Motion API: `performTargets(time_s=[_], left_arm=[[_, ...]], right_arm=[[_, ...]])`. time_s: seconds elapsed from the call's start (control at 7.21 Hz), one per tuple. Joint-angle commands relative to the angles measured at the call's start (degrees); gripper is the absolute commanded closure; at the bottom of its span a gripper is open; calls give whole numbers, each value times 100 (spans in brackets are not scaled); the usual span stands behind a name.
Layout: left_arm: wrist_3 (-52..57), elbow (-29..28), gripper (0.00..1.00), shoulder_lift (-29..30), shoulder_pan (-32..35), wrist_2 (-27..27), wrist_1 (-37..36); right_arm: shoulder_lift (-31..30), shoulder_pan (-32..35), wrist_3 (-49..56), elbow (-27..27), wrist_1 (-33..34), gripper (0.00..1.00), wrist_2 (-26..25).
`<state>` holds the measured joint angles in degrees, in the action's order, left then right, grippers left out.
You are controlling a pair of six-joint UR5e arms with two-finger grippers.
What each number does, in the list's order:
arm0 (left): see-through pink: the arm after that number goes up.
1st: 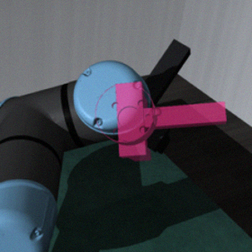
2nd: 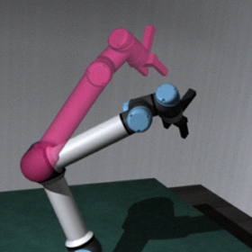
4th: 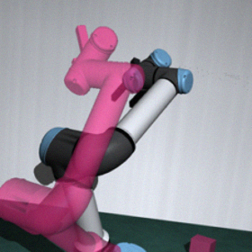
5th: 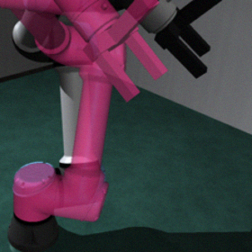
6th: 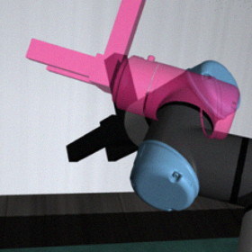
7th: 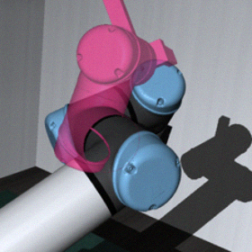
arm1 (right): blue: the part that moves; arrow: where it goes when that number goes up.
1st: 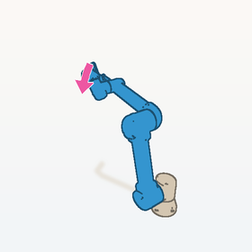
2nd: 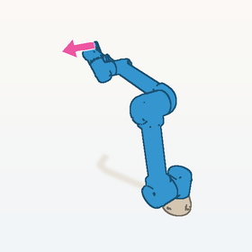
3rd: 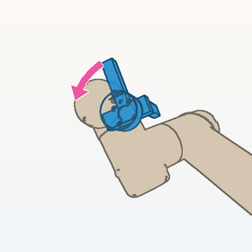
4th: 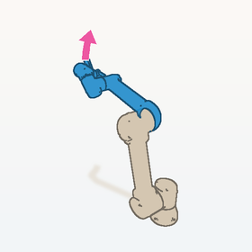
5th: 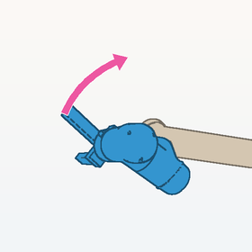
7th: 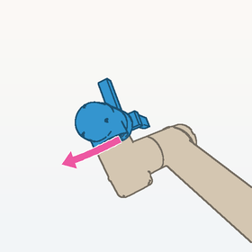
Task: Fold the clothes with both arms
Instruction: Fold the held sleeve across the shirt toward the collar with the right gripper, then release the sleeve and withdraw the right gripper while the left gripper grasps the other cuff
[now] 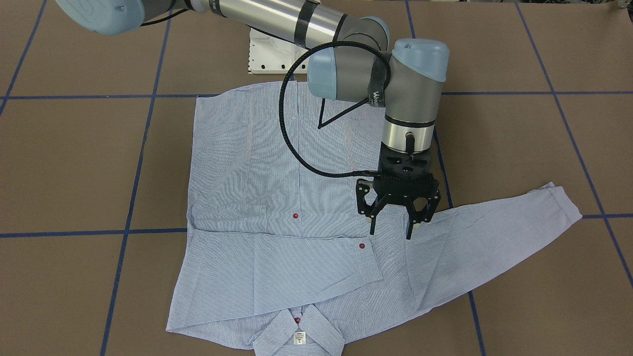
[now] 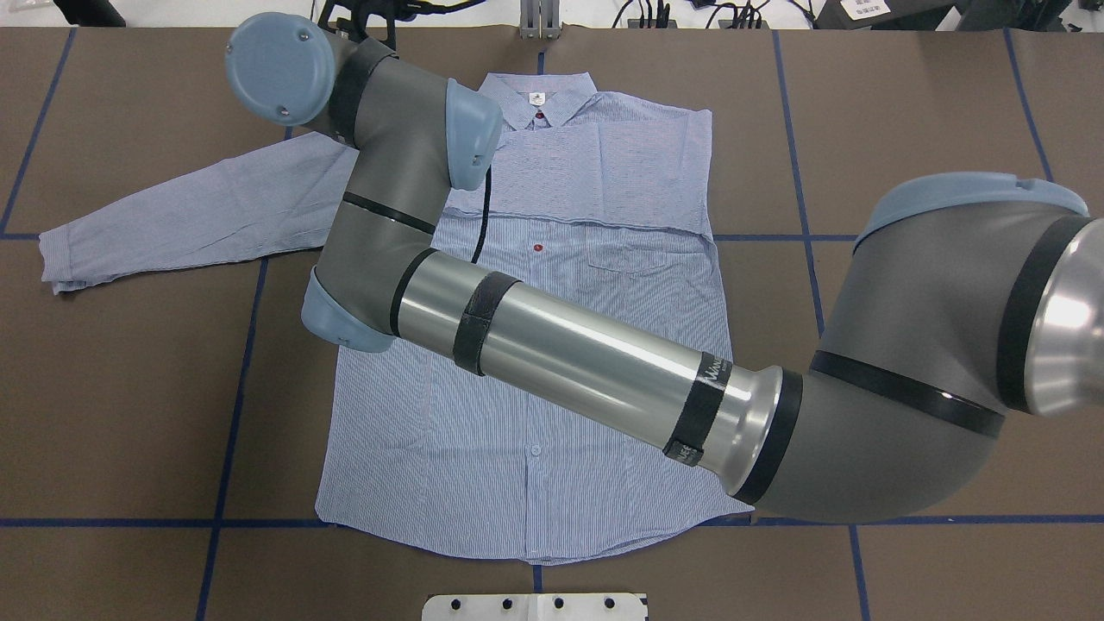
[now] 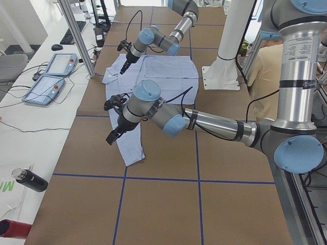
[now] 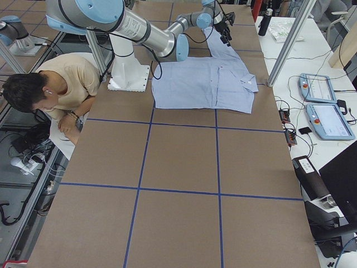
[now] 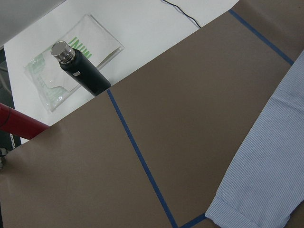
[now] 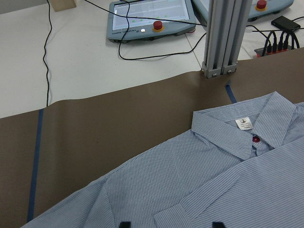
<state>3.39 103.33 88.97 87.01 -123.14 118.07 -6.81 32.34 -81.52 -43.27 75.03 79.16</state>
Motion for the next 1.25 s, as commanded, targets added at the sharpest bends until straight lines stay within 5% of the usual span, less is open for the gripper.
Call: performTargets(time_s=[0.0, 0.42, 0.69, 0.83, 1.11], left_arm=[[-640, -40, 0, 59, -9, 0, 389], [-1472, -794, 0, 59, -367, -9, 2040], [-2230, -1452, 0, 50, -1086, 70, 3408], [-2968, -1664, 0, -2, -1455, 131, 3972], [-3519, -2086, 0, -82, -2036, 962, 4293]], right_arm=[[-143, 542, 274, -580, 997, 0, 1120], [-1799, 1456, 1809, -3135, 2058, 0, 2538], [-4114, 2168, 3076, -5653, 2103, 0, 3349], [-5049, 2528, 3594, -6501, 2103, 0, 3516], [-6597, 2986, 4588, -7262, 1754, 0, 3842]])
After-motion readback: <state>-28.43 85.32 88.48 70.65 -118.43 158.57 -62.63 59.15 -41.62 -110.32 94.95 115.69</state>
